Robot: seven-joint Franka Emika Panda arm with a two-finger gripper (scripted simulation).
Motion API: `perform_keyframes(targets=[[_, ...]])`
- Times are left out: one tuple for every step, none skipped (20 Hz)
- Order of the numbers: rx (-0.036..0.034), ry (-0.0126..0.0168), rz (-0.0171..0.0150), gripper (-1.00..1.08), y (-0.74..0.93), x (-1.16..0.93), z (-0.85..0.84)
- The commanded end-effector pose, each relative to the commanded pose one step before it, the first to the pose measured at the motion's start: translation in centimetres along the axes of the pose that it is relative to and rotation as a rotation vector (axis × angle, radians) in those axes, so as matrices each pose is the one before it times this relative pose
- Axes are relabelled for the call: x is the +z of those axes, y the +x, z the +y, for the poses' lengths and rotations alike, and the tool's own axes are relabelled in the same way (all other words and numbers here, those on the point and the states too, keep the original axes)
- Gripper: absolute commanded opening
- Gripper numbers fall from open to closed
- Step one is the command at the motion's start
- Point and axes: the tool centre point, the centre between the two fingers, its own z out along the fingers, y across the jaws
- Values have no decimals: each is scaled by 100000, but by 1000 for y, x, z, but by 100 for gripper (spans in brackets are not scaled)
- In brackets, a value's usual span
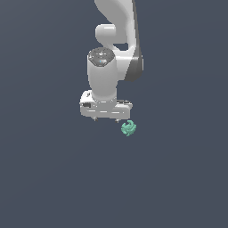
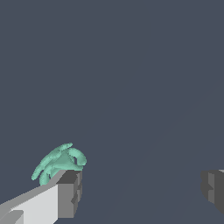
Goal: Pick up the object and move it to a goal position.
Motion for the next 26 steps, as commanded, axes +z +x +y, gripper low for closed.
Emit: perform_keyframes(targets=[[0, 0, 0, 100, 0, 0, 1], [30, -77, -51, 100, -6, 21, 79], [89, -215, -148, 100, -19, 60, 235], [136, -345, -240, 100, -33, 94, 383], [174, -478, -337, 100, -48, 131, 529], [188, -600, -432, 100, -63, 165, 666], [122, -542, -398, 100, -61, 146, 616], [36, -394, -294, 100, -45, 102, 456], [-34, -251, -190, 100, -27, 60, 295], [-71, -109, -83, 100, -10, 20, 135], [-69, 4, 4, 100, 2, -8, -1], [29, 74, 57, 100, 4, -21, -53], [99, 54, 40, 100, 7, 2, -107], [241, 52, 36, 100, -3, 14, -90], [361, 29, 16, 100, -11, 36, -90], [490, 20, 7, 100, -18, 52, -89], [602, 20, 4, 100, -23, 65, -105], [704, 30, 10, 100, -27, 75, -132], [801, 44, 19, 100, -32, 82, -162], [899, 57, 26, 100, -37, 91, -189], [998, 67, 30, 100, -44, 100, -213], [1096, 72, 31, 100, -52, 110, -233], [1201, 75, 30, 100, -61, 121, -249], [1309, 78, 29, 100, -71, 132, -264], [1409, 83, 30, 100, -82, 142, -283], [1513, 91, 32, 100, -95, 152, -303]])
